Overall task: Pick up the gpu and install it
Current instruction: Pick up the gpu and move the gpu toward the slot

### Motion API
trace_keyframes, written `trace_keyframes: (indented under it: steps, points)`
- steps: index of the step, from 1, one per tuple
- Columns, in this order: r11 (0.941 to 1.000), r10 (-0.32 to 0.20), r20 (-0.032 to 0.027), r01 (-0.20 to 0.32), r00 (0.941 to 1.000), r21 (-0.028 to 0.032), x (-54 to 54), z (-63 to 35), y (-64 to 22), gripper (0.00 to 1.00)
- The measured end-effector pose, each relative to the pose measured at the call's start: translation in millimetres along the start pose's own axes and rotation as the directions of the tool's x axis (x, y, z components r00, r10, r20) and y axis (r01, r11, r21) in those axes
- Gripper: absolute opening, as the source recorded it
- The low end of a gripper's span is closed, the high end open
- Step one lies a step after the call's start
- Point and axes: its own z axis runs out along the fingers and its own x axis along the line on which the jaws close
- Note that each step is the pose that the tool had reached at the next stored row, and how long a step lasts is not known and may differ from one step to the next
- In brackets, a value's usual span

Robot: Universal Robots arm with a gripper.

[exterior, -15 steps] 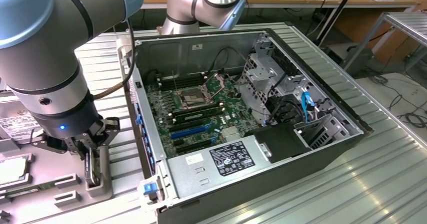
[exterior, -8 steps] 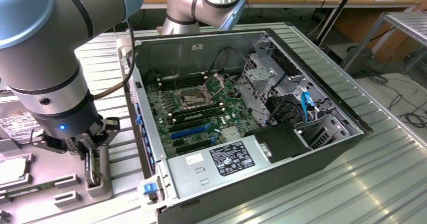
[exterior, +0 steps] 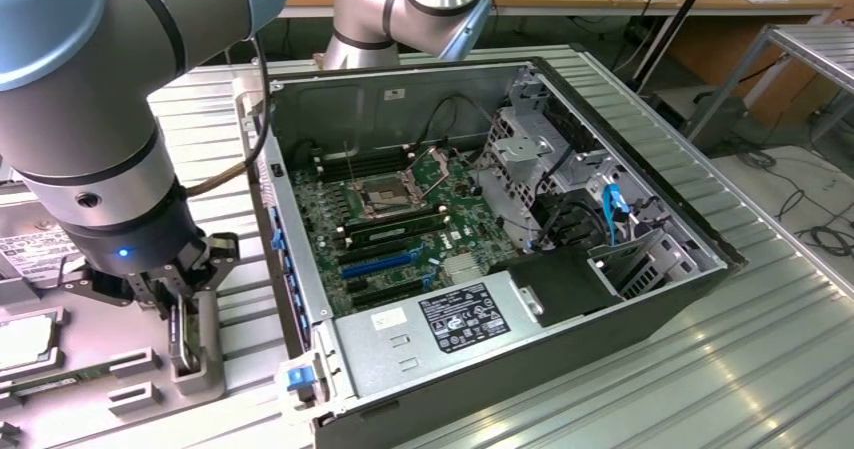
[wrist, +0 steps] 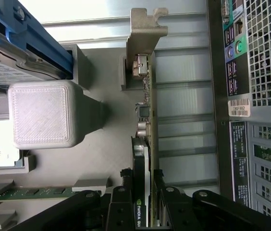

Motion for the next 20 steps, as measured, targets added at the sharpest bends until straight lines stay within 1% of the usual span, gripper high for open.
trace_keyframes:
  steps: [3, 5, 7, 9, 13, 16, 18, 20]
  points:
    - [1.0000, 0.000, -0.0016, 0.000, 1.0000, 0.0001, -0.1, -3.3, 0.1, 0.27]
    - [1.0000, 0.000, -0.0034, 0.000, 1.0000, 0.0003, -0.2, -9.2, 0.3, 0.27]
    - [1.0000, 0.000, -0.0045, 0.000, 1.0000, 0.0004, -0.3, -12.8, 0.5, 0.27]
    - [1.0000, 0.000, -0.0064, 0.000, 1.0000, 0.0005, -0.5, -19.8, 0.7, 0.27]
    - [1.0000, 0.000, -0.0080, 0.000, 1.0000, 0.0006, -0.7, -28.6, 1.0, 0.27]
    - [1.0000, 0.000, -0.0102, 0.000, 0.9999, 0.0008, -0.9, -38.1, 1.4, 0.27]
    - [1.0000, 0.000, -0.0117, 0.000, 0.9999, 0.0008, -1.1, -46.3, 1.7, 0.27]
    - [1.0000, 0.000, -0.0126, 0.000, 0.9999, 0.0008, -1.2, -51.0, 1.9, 0.27]
